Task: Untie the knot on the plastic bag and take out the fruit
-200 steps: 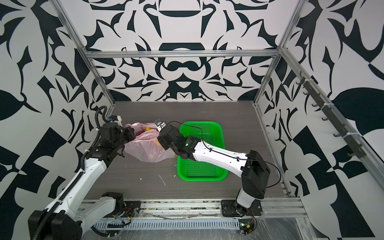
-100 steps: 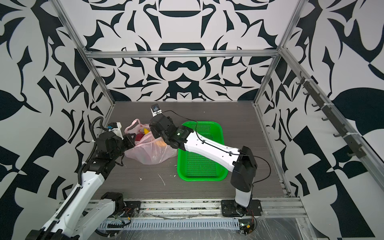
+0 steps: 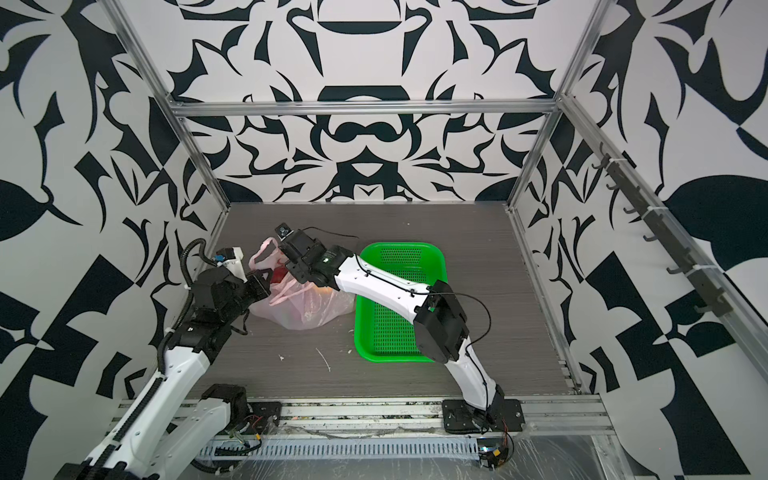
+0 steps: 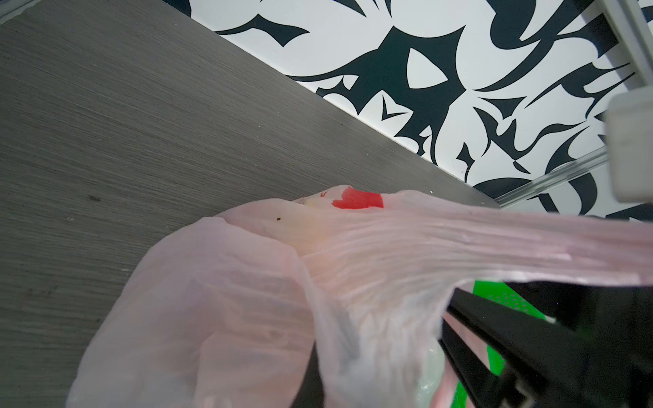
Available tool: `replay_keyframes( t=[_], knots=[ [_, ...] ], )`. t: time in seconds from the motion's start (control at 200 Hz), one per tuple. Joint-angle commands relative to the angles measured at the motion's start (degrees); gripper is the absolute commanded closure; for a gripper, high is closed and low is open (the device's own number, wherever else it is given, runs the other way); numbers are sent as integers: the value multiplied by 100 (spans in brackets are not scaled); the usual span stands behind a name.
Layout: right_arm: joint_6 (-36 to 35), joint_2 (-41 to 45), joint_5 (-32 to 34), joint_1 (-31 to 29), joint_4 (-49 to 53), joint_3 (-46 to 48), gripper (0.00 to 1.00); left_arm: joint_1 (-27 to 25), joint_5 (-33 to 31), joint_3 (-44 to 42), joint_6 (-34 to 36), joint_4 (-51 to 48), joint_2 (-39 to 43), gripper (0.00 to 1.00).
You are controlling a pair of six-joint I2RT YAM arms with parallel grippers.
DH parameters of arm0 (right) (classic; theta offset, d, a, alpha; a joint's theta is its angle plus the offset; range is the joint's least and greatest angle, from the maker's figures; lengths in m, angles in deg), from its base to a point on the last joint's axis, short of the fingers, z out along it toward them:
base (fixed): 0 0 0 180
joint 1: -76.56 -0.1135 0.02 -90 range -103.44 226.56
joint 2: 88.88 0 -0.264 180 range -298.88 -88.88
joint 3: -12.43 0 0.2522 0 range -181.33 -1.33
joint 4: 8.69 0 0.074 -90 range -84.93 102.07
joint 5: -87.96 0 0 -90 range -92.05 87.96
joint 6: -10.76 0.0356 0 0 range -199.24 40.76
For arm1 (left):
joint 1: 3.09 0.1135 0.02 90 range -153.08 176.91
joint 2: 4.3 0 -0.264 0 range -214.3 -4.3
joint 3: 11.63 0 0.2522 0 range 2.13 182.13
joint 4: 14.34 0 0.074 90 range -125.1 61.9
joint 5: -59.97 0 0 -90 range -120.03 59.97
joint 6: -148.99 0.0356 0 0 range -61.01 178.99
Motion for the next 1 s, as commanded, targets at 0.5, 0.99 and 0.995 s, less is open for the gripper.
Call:
replay_keyframes(
  t=[0.5,0.99,0.995],
  knots=[
    [-545,-853,-112,470,326,-1149,37,25,-22,-210,28,174,162,100],
    [-572,230,-31,748,-68,345,81,138,-338,-193,70,343,-116,100],
    [-575,239,-29,748,-70,352,82,150,-341,-191,70,343,-122,100]
  ],
)
